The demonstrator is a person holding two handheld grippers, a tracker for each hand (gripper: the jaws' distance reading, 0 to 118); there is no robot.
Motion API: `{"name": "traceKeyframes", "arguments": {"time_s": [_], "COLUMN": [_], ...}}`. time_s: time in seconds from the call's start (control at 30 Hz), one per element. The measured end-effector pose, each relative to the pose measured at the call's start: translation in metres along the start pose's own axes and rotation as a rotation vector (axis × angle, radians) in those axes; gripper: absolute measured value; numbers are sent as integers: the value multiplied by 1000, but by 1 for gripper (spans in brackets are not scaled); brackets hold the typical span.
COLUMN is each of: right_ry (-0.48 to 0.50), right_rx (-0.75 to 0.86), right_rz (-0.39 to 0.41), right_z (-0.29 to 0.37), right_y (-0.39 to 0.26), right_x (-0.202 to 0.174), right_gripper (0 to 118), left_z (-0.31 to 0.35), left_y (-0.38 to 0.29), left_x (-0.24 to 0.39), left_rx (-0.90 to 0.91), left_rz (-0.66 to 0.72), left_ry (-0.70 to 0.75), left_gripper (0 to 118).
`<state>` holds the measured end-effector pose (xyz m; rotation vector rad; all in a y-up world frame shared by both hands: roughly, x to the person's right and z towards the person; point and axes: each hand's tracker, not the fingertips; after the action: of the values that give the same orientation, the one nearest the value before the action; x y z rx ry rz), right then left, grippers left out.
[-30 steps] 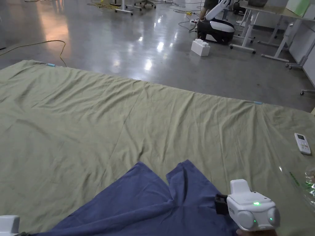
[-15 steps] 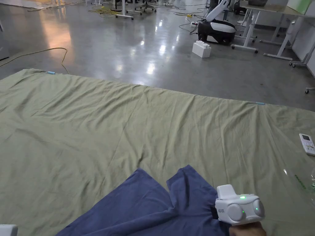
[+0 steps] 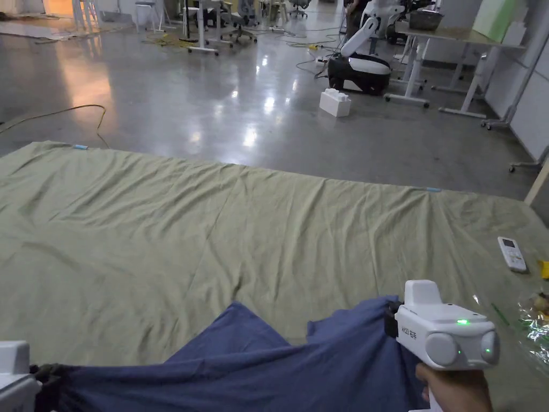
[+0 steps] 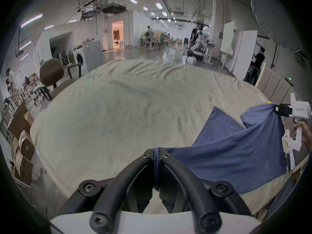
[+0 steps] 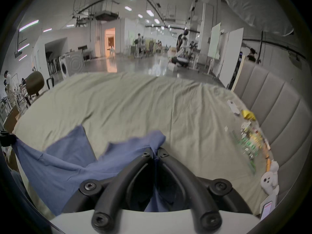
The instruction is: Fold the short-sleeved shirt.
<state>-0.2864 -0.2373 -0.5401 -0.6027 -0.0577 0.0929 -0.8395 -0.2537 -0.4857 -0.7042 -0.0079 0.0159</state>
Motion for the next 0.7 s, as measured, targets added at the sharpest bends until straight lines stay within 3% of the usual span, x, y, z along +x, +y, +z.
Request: {"name": "traceKeyframes", "arguments": {"time_s": [0.07,0.17,0.47,0.7], "right_ry": [-4,-56,-194,-266], "right_rx": [59,166,366,456], "right_rz": [-32,-2,-13,-5], "right_z": [23,55,125,156], "right_y": [18,47,127,184], "right_x": [8,19,56,89], "right_gripper": [4,4,4,4], "left_z": [13,23,46,55], "left_y": [24,63,197,279], "left_x": [11,20,64,92], "left_rx": [57,149,328,414], "left_rz": [-13,-6,-61,-80], "left_ry": [-11,-45,-90,-104], "left_gripper": [6,6,4,4]}}
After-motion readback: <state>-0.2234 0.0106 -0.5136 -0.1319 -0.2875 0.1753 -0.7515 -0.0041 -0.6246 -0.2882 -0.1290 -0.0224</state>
